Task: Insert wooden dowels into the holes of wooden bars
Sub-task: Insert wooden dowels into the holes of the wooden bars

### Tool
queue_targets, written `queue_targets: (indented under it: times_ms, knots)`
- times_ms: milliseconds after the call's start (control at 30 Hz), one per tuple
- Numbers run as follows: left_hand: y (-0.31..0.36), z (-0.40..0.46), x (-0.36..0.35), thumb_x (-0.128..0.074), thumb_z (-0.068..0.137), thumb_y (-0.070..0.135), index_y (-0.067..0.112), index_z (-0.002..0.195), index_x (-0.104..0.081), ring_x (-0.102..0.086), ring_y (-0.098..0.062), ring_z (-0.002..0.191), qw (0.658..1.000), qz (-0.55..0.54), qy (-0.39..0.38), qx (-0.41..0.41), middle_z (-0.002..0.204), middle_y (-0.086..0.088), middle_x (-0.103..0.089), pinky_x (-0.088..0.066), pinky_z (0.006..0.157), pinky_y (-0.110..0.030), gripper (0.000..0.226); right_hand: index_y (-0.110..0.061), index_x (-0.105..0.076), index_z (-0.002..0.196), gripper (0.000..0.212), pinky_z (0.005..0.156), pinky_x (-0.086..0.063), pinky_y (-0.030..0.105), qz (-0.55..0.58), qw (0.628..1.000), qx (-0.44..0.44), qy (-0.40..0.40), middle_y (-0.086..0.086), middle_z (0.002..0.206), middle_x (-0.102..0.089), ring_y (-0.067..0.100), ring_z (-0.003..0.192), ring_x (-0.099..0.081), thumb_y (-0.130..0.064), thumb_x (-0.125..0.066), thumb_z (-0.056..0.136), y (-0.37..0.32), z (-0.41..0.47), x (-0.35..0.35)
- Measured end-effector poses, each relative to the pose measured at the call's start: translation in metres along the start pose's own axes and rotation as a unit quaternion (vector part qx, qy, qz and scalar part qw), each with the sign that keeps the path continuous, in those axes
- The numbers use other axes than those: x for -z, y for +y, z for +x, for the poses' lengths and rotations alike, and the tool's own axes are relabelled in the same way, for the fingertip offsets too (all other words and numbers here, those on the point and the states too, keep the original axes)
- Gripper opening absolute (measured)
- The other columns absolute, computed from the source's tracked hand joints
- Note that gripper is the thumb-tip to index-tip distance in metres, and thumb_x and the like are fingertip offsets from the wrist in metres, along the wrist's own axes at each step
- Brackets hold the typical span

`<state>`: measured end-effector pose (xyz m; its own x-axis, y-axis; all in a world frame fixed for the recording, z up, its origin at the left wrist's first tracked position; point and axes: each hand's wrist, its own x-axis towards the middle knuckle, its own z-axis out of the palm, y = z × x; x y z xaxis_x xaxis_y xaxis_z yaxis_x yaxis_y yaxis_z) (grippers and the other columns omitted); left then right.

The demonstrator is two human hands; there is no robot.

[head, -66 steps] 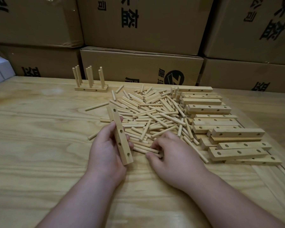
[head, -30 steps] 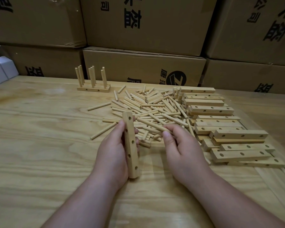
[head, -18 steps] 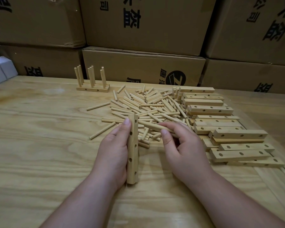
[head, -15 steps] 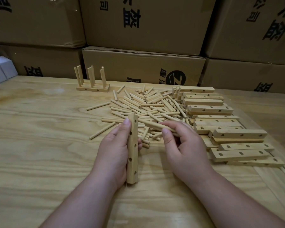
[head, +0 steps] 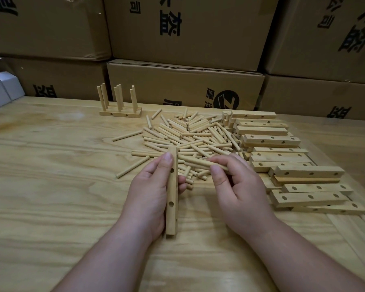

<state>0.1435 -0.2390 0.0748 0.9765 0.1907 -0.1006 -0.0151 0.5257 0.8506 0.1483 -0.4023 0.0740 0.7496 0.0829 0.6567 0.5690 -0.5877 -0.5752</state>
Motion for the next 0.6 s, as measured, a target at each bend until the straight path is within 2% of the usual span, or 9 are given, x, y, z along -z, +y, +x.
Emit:
queue_targets:
  times_ms: [100,300,433,600]
  knots:
    - [0.001,0.001,0.001,-0.075,0.072,0.048,0.026,0.087,-0.081,-0.067,-0.013,0.063,1.000,0.015,-0.003,0.006,0.076,-0.009,-0.071,-0.056,0.056,-0.024,0.027,-0.018,-0.068,0.109,0.020,0.084,-0.033,0.001,0.013,1.000,0.000,-0.008,-0.015,0.101,-0.063,-0.010,0.102,-0.053,-0.023,-0.053,0.098,0.001,0.000,0.000]
    - [0.002,-0.001,0.002,-0.074,0.074,0.052,0.031,0.085,-0.082,-0.064,-0.012,0.057,0.999,0.036,-0.017,0.019,0.069,-0.008,-0.070,-0.054,0.053,-0.022,0.025,-0.024,-0.065,0.103,0.015,0.079,-0.036,0.004,0.034,0.999,-0.039,-0.009,-0.019,0.092,-0.059,-0.003,0.096,-0.056,-0.027,-0.051,0.098,0.002,0.001,0.002]
    - [0.003,-0.001,0.002,-0.077,0.072,0.050,0.024,0.089,-0.082,-0.063,-0.011,0.056,0.998,0.039,-0.028,0.027,0.067,-0.007,-0.068,-0.054,0.051,-0.021,0.031,-0.029,-0.063,0.098,0.012,0.073,-0.037,0.005,0.043,0.998,-0.052,-0.001,-0.016,0.086,-0.059,-0.001,0.089,-0.057,-0.028,-0.051,0.097,0.002,0.002,0.004]
    - [0.003,-0.001,0.002,-0.080,0.067,0.051,0.018,0.095,-0.079,-0.064,-0.011,0.055,0.998,0.045,-0.028,0.026,0.067,-0.007,-0.069,-0.052,0.049,-0.021,0.043,-0.024,-0.066,0.105,0.018,0.076,-0.037,0.005,0.014,0.999,-0.030,-0.029,-0.019,0.093,-0.058,0.002,0.093,-0.057,-0.030,-0.051,0.098,0.008,0.006,0.011]
